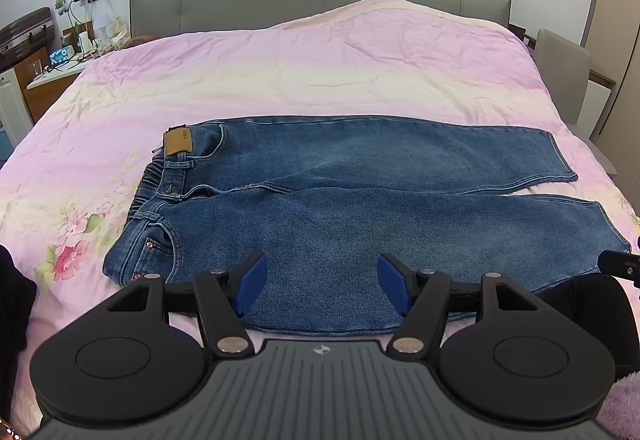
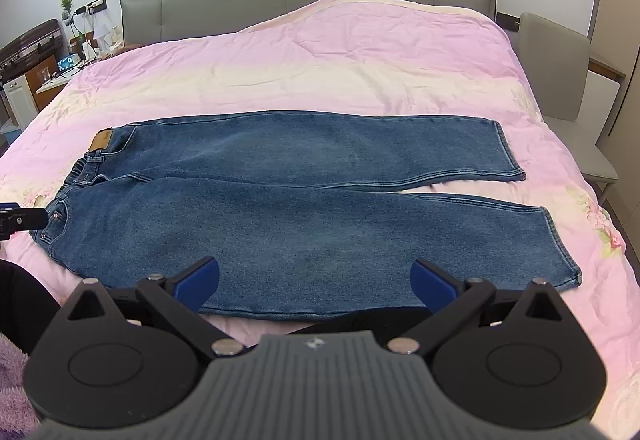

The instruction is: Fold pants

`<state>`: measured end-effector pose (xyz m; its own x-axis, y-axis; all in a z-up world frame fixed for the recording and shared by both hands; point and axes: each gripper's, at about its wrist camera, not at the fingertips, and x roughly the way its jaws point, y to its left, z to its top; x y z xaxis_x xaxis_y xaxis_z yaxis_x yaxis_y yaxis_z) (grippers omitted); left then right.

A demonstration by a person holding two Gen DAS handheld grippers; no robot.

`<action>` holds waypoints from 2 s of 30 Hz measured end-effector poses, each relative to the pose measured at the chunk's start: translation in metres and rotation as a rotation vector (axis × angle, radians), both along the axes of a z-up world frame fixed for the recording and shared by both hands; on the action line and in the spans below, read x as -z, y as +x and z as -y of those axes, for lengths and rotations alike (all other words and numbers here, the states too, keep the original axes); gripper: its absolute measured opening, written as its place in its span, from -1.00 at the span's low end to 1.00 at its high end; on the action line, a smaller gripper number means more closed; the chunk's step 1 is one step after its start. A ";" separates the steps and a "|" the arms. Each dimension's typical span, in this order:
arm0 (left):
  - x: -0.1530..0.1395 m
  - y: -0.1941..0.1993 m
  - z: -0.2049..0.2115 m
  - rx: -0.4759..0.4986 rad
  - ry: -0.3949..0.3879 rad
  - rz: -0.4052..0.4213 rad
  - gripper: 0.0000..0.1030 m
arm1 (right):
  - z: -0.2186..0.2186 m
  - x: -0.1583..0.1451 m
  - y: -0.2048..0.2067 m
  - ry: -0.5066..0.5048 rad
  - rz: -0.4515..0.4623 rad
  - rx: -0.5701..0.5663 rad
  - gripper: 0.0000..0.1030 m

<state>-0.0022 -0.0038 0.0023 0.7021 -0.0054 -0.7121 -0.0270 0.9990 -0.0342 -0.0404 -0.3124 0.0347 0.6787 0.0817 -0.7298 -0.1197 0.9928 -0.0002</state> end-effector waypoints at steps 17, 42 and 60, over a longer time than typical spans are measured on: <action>0.001 0.000 0.000 0.012 -0.002 -0.003 0.45 | 0.000 0.002 0.000 0.002 -0.005 -0.002 0.90; 0.002 -0.002 0.001 0.019 0.003 -0.007 0.45 | 0.002 0.003 -0.002 0.005 -0.011 0.004 0.90; -0.001 -0.004 0.003 0.030 0.013 -0.008 0.45 | 0.004 0.002 -0.004 0.015 -0.013 0.003 0.90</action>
